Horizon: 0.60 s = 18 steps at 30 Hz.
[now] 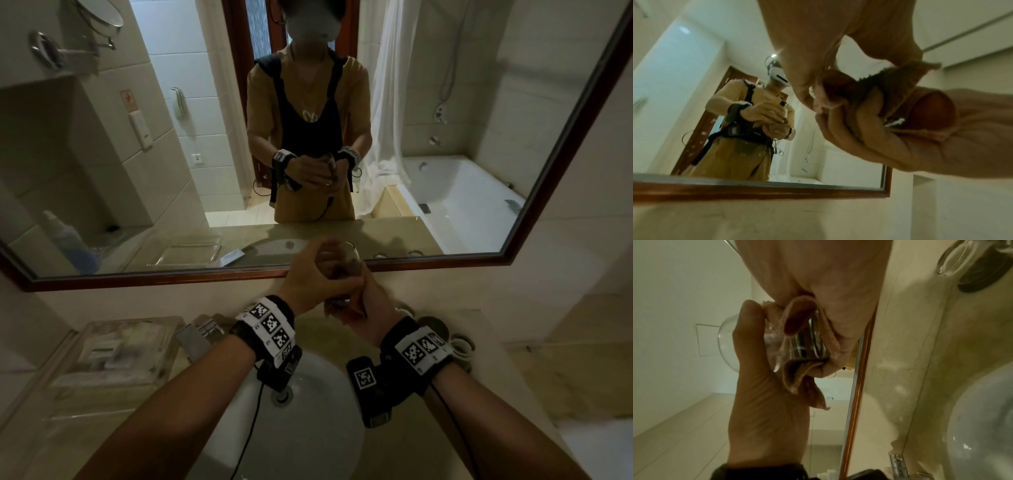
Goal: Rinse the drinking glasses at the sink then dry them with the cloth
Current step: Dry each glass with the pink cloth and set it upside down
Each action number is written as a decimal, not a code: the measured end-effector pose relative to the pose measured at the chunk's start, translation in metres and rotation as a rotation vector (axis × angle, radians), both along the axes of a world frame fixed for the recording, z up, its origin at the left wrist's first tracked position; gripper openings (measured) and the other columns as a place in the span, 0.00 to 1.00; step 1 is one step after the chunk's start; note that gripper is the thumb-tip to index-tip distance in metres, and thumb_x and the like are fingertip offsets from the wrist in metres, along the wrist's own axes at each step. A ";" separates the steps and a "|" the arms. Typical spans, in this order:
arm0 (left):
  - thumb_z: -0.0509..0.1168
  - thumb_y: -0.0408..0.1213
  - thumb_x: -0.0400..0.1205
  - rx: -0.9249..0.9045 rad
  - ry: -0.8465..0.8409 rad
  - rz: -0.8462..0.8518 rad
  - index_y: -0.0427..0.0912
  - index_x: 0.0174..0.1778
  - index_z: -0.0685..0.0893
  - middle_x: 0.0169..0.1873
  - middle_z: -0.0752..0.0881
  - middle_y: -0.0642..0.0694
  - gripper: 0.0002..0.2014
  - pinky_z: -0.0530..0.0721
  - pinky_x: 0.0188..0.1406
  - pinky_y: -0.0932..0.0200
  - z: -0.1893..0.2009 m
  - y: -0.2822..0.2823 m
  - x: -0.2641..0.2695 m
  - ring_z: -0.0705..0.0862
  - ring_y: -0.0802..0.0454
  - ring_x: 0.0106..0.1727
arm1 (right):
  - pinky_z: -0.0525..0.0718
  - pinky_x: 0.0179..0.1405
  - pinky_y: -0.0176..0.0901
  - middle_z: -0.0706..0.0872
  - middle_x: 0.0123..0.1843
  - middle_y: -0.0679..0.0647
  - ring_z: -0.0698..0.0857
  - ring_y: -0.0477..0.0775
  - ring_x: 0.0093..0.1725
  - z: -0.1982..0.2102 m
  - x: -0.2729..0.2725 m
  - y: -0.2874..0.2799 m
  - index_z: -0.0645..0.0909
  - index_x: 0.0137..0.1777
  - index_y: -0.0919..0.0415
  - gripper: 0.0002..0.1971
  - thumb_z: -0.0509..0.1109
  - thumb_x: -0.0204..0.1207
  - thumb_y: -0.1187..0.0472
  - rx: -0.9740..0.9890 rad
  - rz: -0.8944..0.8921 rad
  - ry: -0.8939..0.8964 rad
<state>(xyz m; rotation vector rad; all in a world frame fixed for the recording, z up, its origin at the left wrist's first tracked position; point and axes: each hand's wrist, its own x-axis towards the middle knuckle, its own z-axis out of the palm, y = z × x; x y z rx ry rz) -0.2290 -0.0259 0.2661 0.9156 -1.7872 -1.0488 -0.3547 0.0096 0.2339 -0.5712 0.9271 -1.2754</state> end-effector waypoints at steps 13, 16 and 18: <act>0.85 0.45 0.57 -0.094 -0.001 -0.079 0.47 0.67 0.76 0.59 0.86 0.50 0.42 0.83 0.64 0.48 -0.018 0.010 -0.009 0.84 0.55 0.62 | 0.68 0.23 0.41 0.80 0.19 0.58 0.76 0.56 0.19 -0.016 -0.030 0.014 0.82 0.32 0.61 0.20 0.58 0.83 0.56 0.013 -0.073 0.475; 0.84 0.38 0.60 -0.028 0.037 -0.133 0.41 0.65 0.78 0.58 0.87 0.47 0.37 0.84 0.62 0.48 -0.028 0.015 -0.023 0.85 0.52 0.61 | 0.65 0.20 0.38 0.79 0.19 0.59 0.75 0.52 0.16 -0.018 -0.041 0.025 0.79 0.27 0.61 0.24 0.56 0.85 0.56 0.073 -0.113 0.490; 0.83 0.31 0.63 0.011 0.045 -0.181 0.40 0.66 0.77 0.59 0.86 0.45 0.35 0.84 0.62 0.51 -0.037 0.017 -0.034 0.85 0.50 0.61 | 0.66 0.24 0.45 0.79 0.21 0.60 0.75 0.55 0.17 -0.025 -0.052 0.032 0.82 0.26 0.58 0.24 0.60 0.84 0.55 0.097 -0.161 0.467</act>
